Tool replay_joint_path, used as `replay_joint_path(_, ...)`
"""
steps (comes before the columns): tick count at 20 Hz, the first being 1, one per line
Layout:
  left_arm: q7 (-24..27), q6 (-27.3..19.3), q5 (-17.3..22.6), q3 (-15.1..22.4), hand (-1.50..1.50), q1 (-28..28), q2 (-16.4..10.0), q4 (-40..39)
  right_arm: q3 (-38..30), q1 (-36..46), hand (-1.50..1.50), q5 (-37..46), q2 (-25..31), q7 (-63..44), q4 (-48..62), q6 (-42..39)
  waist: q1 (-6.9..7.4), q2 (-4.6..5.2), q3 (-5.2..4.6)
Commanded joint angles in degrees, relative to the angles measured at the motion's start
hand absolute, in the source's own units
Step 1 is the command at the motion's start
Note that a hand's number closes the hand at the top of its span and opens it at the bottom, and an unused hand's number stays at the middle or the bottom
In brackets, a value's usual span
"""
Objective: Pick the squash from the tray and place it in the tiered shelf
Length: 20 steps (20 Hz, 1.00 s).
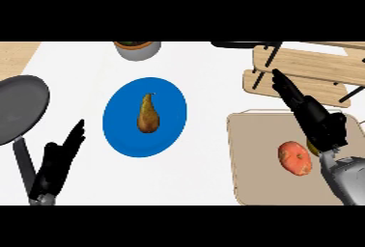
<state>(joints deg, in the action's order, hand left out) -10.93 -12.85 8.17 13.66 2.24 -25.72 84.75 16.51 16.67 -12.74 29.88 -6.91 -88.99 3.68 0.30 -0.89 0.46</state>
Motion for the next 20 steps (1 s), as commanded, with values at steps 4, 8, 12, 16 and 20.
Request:
replay_joint_path(4,6.79,2.40,3.10,-8.11,0.00,-1.94,-0.71,-3.44,-1.22,0.32,1.50,0.52,-7.49,6.98,-3.62,1.73,-0.07,0.88,-0.49)
replay_joint_path(8,5.27,1.84,5.96,-10.24,0.00,0.39,-0.84,-1.49,-9.34,-5.66,1.50,14.48,1.49,3.29,2.63,18.17,-3.09,0.26,-0.96)
replay_joint_path(12,6.97,4.93,6.99,-10.79,0.00,0.99,-0.48,-1.89,-1.19,-17.13,-1.50,20.42,-10.31,12.98,-5.30,27.07,-1.05,0.70,-0.48)
replay_joint_path(16,9.65,6.57,6.03,-11.24,0.00,2.63,1.07,-2.23,5.60,-22.30,-1.50,26.21,-10.35,3.55,-16.32,26.56,-0.68,0.72,-0.52)
replay_joint_path(20,7.83,6.83,6.90,-12.91,0.00,-0.05,-0.42,-3.84,1.89,-27.75,-1.50,34.79,-0.12,-4.71,-20.46,26.85,-1.78,0.57,-0.66)
